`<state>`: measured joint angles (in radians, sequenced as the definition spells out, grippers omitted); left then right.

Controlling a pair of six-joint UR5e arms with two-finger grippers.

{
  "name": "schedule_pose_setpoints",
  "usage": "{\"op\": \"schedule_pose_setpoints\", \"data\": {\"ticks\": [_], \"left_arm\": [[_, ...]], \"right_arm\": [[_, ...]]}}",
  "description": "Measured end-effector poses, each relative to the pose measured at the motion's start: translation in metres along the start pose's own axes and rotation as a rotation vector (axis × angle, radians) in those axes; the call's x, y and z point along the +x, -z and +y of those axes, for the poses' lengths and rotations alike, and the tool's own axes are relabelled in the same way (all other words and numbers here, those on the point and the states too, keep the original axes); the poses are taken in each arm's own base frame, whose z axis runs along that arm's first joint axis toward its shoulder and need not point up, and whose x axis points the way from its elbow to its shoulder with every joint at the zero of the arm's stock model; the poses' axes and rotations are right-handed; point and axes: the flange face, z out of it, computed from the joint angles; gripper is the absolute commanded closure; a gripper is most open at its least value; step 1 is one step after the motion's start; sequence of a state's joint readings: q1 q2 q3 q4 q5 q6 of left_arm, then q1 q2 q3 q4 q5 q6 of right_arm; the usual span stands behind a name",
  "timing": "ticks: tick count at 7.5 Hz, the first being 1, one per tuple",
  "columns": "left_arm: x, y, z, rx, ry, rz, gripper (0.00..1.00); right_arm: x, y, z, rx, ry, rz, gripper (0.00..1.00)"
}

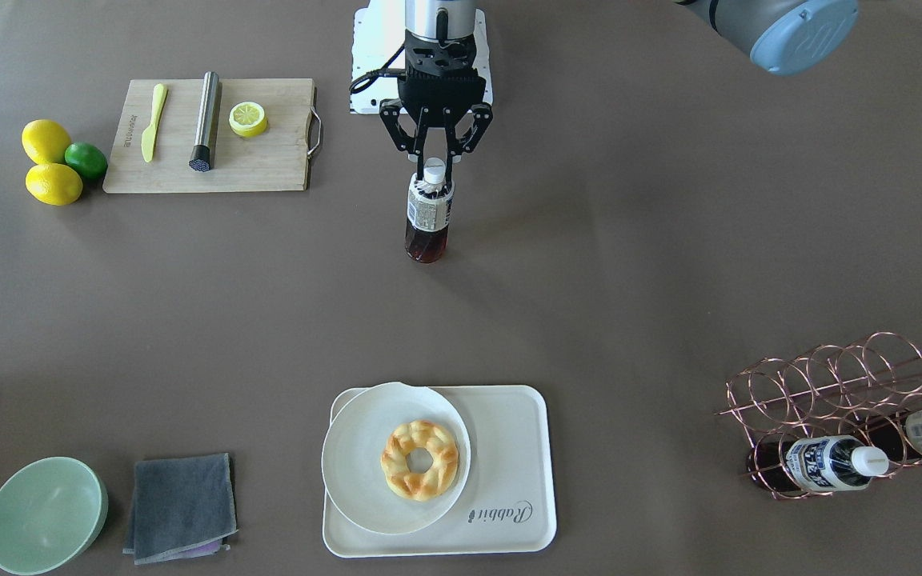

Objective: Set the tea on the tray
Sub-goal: 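Carry the bottle toward the robot and set it upright on the table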

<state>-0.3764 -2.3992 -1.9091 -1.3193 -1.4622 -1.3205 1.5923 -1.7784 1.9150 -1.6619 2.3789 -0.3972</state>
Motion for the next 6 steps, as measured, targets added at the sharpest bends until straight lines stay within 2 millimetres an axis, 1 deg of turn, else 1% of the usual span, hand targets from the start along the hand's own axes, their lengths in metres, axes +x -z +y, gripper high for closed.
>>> {"op": "schedule_pose_setpoints", "data": {"ticks": [1, 2, 3, 5, 6], "left_arm": [[0.001, -0.001, 0.004, 0.006, 0.001, -0.003, 0.36], [0.002, -0.002, 0.006, 0.007, 0.001, -0.007, 0.09], [0.002, -0.002, 0.007, 0.007, -0.001, -0.009, 0.03], [0.001, -0.001, 0.007, 0.006, 0.002, -0.008, 0.03], [-0.002, 0.009, 0.003, 0.008, 0.01, 0.011, 0.03]], "right_arm": [[0.001, -0.001, 0.002, -0.003, -0.004, -0.001, 0.0], [0.002, -0.003, 0.003, -0.006, -0.008, -0.003, 0.0], [0.003, -0.004, 0.003, -0.008, -0.012, -0.003, 0.0], [0.003, -0.004, 0.003, -0.008, -0.02, -0.005, 0.0], [-0.001, -0.002, -0.001, 0.003, -0.038, -0.016, 0.0]]}}
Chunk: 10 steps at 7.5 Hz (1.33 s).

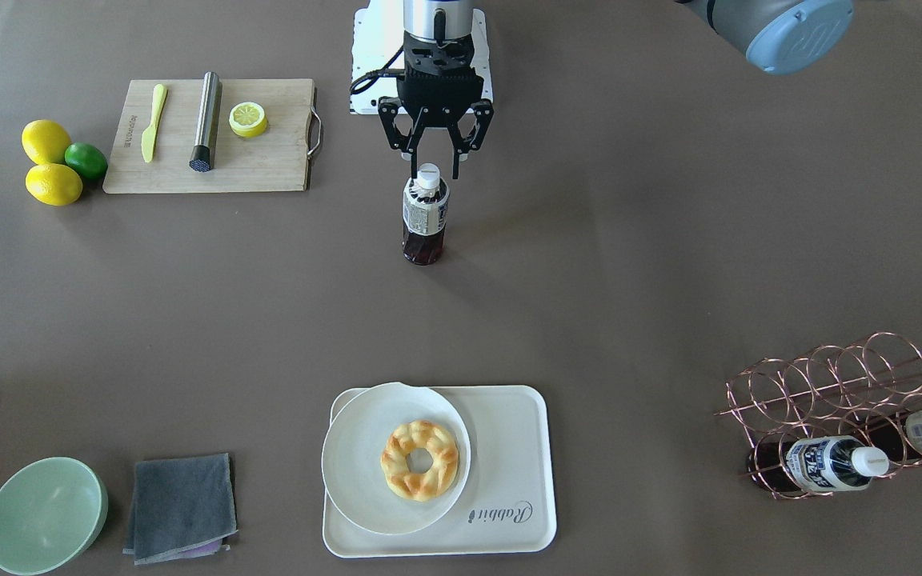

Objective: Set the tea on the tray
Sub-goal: 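Carry the bottle toward the robot and set it upright on the table, then release the bottle and withdraw the left arm while the right gripper grasps it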

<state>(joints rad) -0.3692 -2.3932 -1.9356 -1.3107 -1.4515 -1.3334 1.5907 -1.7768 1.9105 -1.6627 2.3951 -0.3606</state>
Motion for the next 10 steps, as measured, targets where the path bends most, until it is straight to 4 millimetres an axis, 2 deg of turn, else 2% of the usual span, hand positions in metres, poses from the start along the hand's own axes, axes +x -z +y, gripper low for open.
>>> {"op": "schedule_pose_setpoints", "data": {"ticks": [1, 2, 3, 4, 5, 6, 8, 9, 10], "left_arm": [[-0.009, 0.011, -0.016, -0.014, 0.022, 0.021, 0.03], [-0.033, 0.017, -0.041, -0.05, 0.049, 0.029, 0.03], [-0.068, 0.022, -0.066, -0.061, 0.027, 0.022, 0.03], [-0.109, 0.025, -0.089, -0.059, -0.035, 0.002, 0.03], [-0.153, 0.025, -0.112, -0.064, -0.107, -0.027, 0.03], [-0.196, 0.026, -0.134, -0.079, -0.184, -0.046, 0.03], [-0.274, 0.03, -0.169, -0.109, -0.292, -0.05, 0.03], [-0.316, 0.028, -0.181, -0.116, -0.326, -0.041, 0.03], [-0.351, 0.024, -0.191, -0.124, -0.346, -0.033, 0.03]], "right_arm": [[-0.013, 0.007, -0.016, 0.025, -0.046, -0.023, 0.0], [-0.036, 0.019, -0.041, 0.053, -0.088, -0.041, 0.0], [-0.066, 0.029, -0.069, 0.074, -0.123, -0.054, 0.0], [-0.105, 0.039, -0.099, 0.092, -0.169, -0.072, 0.0], [-0.154, 0.047, -0.125, 0.101, -0.221, -0.098, 0.0], [-0.217, 0.046, -0.154, 0.094, -0.281, -0.128, 0.0], [-0.355, 0.028, -0.206, 0.09, -0.375, -0.154, 0.0], [-0.429, 0.01, -0.219, 0.112, -0.4, -0.143, 0.0], [-0.5, -0.012, -0.221, 0.14, -0.42, -0.132, 0.0]]}}
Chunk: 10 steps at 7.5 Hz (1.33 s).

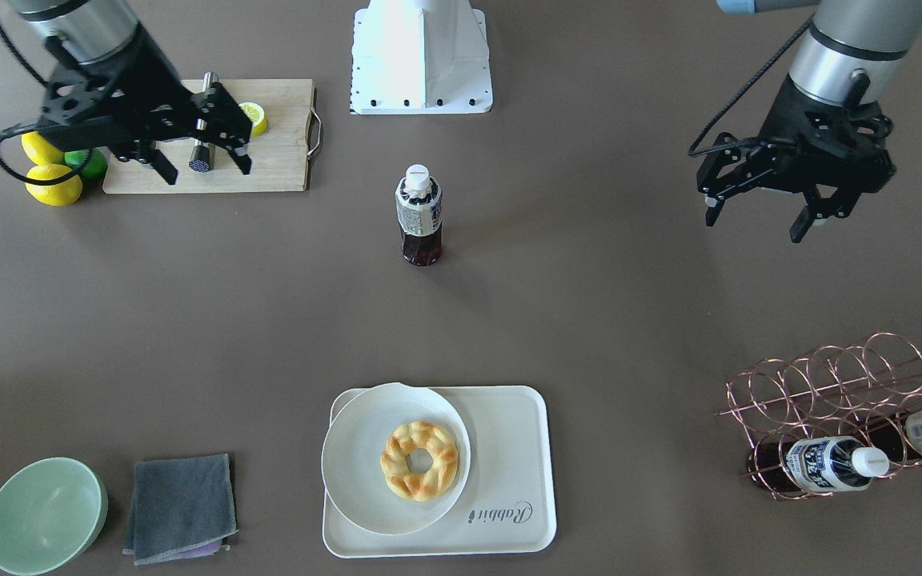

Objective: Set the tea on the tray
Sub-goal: 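Release the bottle and withdraw the left arm while the right gripper grasps it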

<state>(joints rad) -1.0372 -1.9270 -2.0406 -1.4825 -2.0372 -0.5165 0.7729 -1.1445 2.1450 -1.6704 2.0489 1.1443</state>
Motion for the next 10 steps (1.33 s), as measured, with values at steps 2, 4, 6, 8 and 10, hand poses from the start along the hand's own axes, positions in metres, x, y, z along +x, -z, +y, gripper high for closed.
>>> {"op": "schedule_pose_setpoints", "data": {"ticks": [2, 4, 6, 8, 10], "left_arm": [[-0.037, -0.009, 0.004, -0.01, -0.024, -0.001, 0.03], [-0.048, -0.016, 0.004, -0.019, -0.019, -0.008, 0.03], [-0.053, -0.02, 0.004, -0.027, -0.011, -0.013, 0.03], [-0.059, -0.026, 0.006, -0.031, -0.003, -0.015, 0.03], [-0.07, -0.034, 0.016, -0.025, 0.0, -0.013, 0.03]], "right_arm": [[-0.085, -0.034, 0.035, 0.0, -0.033, 0.009, 0.02], [-0.17, -0.045, 0.042, -0.042, -0.033, 0.049, 0.21], [-0.198, -0.062, 0.052, -0.049, -0.017, 0.096, 0.25], [-0.207, -0.078, 0.05, -0.037, 0.001, 0.131, 0.32], [-0.207, -0.087, 0.047, -0.038, 0.026, 0.15, 1.0]]}}
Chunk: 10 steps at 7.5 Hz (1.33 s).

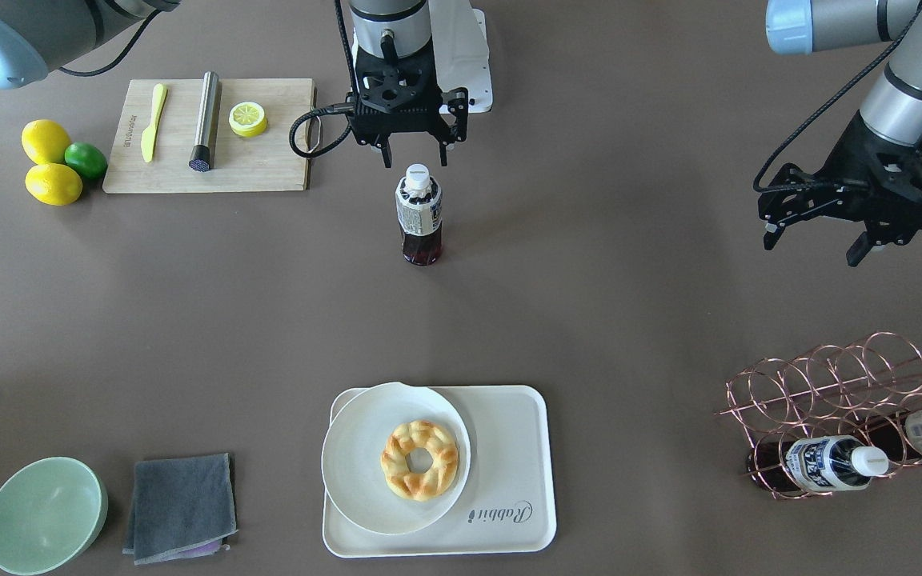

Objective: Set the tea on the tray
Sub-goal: 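Release the bottle and withdraw the left arm while the right gripper grasps it, then lift the bottle with the right gripper and carry it over the white tray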

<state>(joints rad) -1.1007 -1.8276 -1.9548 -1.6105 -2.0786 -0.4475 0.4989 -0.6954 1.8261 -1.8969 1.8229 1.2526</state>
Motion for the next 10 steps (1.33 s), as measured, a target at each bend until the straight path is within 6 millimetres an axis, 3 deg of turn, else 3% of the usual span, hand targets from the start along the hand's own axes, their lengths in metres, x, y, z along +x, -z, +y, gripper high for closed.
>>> {"op": "schedule_pose_setpoints", "data": {"ticks": [5, 7, 8, 10], "left_arm": [[-0.01, -0.006, 0.008, 0.004, 0.002, 0.0, 0.03], [-0.019, -0.01, 0.018, 0.012, 0.0, 0.002, 0.03], [-0.034, -0.009, 0.028, 0.015, 0.008, -0.006, 0.03], [-0.105, 0.002, 0.064, 0.007, 0.021, -0.031, 0.03]], "right_arm": [[-0.004, 0.008, -0.004, -0.001, 0.011, -0.009, 1.0], [-0.019, 0.038, -0.036, 0.026, 0.035, -0.001, 1.0], [-0.032, 0.055, -0.062, 0.032, 0.042, 0.002, 1.0], [-0.071, 0.075, -0.132, 0.047, 0.056, 0.003, 1.0]]}}
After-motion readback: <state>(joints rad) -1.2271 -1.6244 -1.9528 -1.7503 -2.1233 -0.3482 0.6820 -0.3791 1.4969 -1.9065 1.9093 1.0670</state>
